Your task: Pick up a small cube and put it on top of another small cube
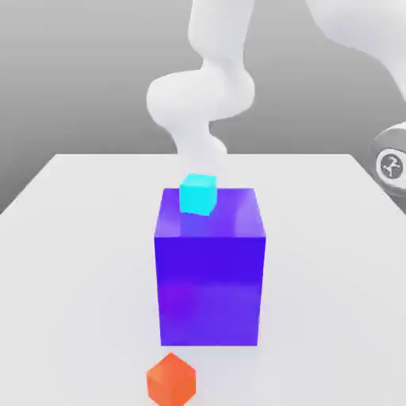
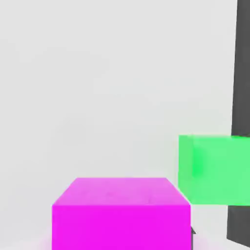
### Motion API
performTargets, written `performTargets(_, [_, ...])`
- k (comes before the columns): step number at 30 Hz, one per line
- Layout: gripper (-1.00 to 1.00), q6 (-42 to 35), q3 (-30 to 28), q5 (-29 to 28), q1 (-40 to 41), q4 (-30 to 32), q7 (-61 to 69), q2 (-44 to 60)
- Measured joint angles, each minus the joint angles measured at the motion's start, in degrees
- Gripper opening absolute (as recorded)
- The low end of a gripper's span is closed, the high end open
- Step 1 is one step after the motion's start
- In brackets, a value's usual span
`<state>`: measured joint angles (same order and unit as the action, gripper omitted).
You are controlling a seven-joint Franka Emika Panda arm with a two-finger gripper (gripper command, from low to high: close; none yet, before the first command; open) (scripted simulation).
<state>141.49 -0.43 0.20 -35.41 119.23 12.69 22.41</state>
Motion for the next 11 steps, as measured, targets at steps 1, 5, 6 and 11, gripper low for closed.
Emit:
performTargets(1, [-1.00,-0.99,-0.08,0.10,0.27,-2.07,0.45,1.07])
performTargets(5, [-1.00,-2.97,-0.09,0.28,1.37,-9.06,1.83,6.03])
performTargets(6, [-1.00,-1.71,-0.10,0.34,1.43,-9.64,1.97,7.89])
performTargets(11, [1.00,1.15,-0.12,0.43,1.47,-10.22,2.11,11.33])
